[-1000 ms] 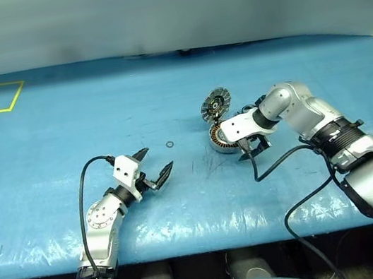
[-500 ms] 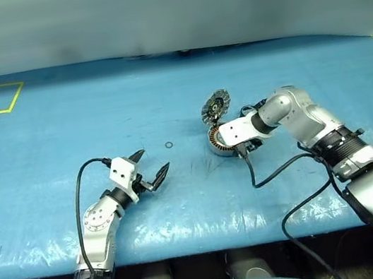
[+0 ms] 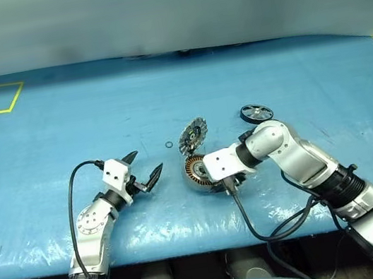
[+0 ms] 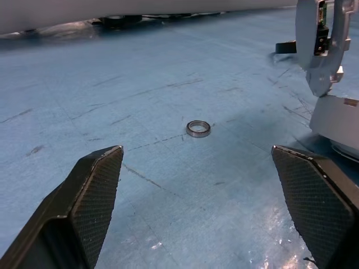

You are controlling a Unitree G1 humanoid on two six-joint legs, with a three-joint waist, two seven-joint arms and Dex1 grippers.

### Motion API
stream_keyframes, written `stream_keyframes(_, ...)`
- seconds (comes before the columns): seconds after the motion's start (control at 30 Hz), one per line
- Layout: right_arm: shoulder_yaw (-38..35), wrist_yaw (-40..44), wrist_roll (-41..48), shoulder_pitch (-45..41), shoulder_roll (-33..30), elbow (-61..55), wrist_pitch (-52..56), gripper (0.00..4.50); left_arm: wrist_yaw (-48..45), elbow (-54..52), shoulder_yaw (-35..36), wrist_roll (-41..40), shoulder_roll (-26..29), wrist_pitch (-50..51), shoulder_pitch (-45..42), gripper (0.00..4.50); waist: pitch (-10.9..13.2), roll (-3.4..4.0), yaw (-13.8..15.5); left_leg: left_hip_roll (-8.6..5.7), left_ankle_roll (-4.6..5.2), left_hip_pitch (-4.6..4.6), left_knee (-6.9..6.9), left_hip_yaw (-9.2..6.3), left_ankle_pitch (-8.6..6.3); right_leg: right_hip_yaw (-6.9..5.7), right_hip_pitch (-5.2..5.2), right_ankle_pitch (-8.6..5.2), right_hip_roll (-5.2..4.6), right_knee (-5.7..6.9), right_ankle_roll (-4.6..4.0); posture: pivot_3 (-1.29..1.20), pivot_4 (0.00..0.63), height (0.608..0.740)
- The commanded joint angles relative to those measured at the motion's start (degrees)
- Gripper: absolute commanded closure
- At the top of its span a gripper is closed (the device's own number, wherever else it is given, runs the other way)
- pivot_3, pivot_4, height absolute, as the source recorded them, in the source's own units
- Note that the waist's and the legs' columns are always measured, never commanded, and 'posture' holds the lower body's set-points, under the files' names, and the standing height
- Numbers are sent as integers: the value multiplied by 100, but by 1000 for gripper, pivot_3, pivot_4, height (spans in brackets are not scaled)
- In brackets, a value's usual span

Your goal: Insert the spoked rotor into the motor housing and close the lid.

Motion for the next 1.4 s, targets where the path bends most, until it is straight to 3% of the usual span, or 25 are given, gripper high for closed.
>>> stream_keyframes(0.03, 69, -303, -118, 62, 86, -328, 285, 2310, 32, -277, 79, -37, 39, -105, 46, 0, 0, 0, -1, 1, 0, 0, 0, 0, 0, 0, 0, 0, 0, 0, 0, 0, 150, 740)
stream_keyframes(0.17, 105, -515, -131, 94, 166, -332, 494, 2310, 55, -287, 75, -33, 42, -98, 68, 0, -1, -1, -8, 1, -1, 2, 1, 0, 1, 0, 2, 0, 1, 0, 0, 0, 150, 740)
stream_keyframes(0.4, -357, -783, 542, 215, 470, -778, 1114, 92, 25, -242, 71, -11, 98, -78, 0, 0, -1, -1, -3, 0, -5, 1, 0, -1, 3, 0, 2, -3, 1, 0, -6, 0, 150, 740)
stream_keyframes(0.73, -1799, -1072, 2548, 576, 705, -1797, 2387, 92, -420, -29, -117, 129, 488, -130, -274, 0, -1, -3, 20, 1, -5, -3, -2, -6, 3, -5, 0, -4, 2, -2, -7, 0, 150, 740)
stream_keyframes(0.93, -2400, -1506, 2728, 1828, 412, -1735, 1582, 92, -834, 581, -253, 316, 751, -360, -673, 0, -2, -5, 32, -2, -1, -19, -6, -3, 0, -4, -12, -3, -3, -15, -1, 0, 150, 740)
stream_keyframes(1.1, -3231, -2033, 3152, 2639, 851, -1043, 834, 92, -1043, 1409, -364, 489, 772, -656, -1301, 0, -2, -4, 23, 0, -2, -19, -1, -8, 1, -6, -10, -2, 3, -9, 0, 0, 150, 740)
stream_keyframes(1.4, -3391, -2275, 3588, 2857, 1103, -425, 574, 92, -1312, 3043, -586, 776, 530, -1142, -2451, 0, -2, -5, 1, -2, -1, -23, 6, -8, 1, -2, -10, 5, 4, -10, 12, 0, 150, 740)
